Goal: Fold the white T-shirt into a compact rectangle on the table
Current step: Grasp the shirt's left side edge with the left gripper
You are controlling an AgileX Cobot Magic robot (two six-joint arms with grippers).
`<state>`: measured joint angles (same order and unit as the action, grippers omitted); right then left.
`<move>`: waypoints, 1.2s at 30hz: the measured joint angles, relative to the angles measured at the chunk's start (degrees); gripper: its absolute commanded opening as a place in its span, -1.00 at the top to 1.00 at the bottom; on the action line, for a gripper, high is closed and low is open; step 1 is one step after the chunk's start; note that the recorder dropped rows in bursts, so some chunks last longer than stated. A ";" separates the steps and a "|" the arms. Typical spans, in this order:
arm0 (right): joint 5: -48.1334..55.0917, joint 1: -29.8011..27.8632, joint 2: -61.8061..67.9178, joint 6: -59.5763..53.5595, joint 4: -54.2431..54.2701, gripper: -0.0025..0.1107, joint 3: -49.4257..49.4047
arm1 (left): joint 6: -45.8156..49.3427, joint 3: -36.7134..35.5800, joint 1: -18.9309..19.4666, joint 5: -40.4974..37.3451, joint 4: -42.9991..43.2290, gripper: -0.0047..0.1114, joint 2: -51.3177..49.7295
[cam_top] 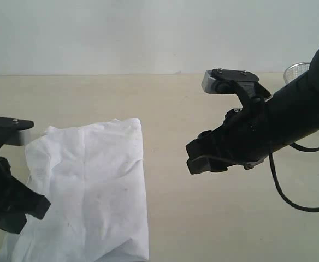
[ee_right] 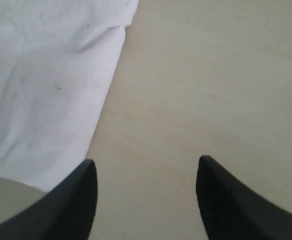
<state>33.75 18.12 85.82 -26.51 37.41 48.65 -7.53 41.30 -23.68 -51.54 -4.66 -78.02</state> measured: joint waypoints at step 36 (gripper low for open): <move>1.24 0.00 0.00 -0.11 0.34 0.03 0.00 | 5.71 -8.35 1.27 13.35 -13.39 0.16 -8.16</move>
<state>34.99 18.12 85.82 -26.63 37.75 48.65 -1.82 32.95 -22.41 -38.18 -18.06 -86.18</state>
